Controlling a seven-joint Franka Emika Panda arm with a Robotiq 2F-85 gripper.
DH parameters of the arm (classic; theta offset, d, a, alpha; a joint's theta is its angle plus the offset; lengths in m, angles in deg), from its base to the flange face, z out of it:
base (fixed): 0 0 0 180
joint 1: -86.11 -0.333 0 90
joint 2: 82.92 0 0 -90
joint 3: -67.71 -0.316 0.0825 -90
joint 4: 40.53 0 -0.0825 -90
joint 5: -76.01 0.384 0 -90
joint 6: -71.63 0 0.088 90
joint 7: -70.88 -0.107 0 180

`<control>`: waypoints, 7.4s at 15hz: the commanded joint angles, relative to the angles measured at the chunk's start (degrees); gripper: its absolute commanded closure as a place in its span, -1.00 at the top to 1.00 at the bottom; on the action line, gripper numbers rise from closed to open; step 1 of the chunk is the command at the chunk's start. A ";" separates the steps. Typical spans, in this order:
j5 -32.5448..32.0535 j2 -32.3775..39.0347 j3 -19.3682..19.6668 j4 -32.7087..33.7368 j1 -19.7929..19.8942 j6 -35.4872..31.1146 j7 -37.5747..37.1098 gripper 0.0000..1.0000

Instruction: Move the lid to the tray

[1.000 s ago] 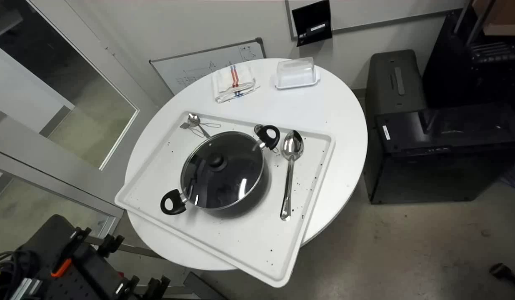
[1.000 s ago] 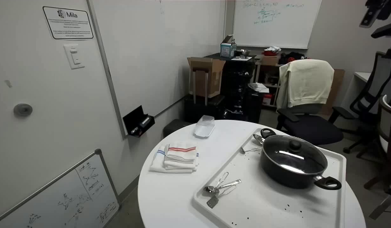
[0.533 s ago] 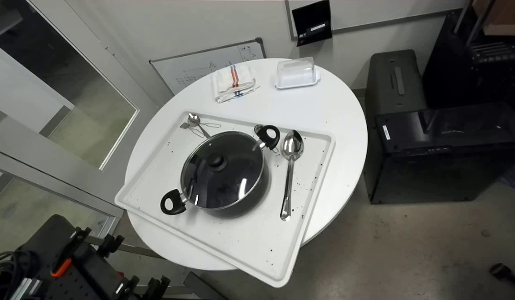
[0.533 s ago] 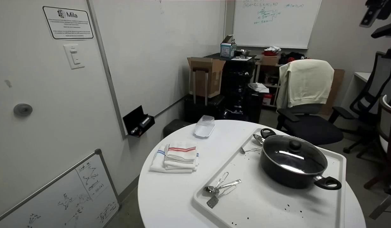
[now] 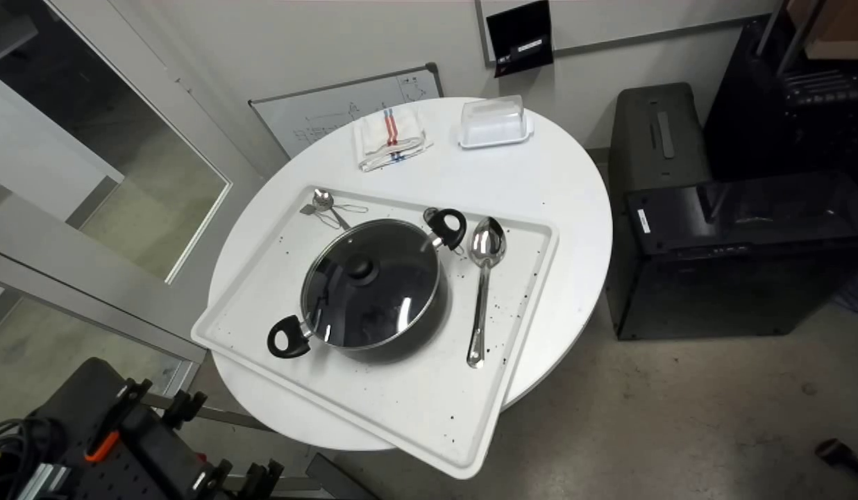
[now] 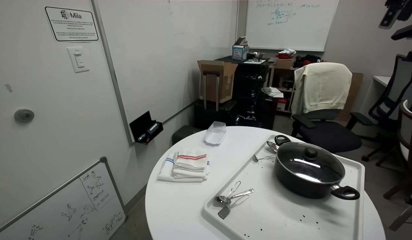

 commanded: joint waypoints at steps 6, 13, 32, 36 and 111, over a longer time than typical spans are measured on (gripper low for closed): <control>3.36 7.79 6.91 1.32 -4.15 -4.98 11.11 1.00; 9.08 21.32 12.68 3.04 -4.39 -11.68 25.52 1.00; 9.37 54.73 11.03 9.37 -0.30 -30.16 35.44 1.00; 8.91 56.95 10.36 8.75 0.50 -33.05 36.18 1.00; -13.10 72.73 4.68 13.60 -18.83 -47.77 42.41 -0.50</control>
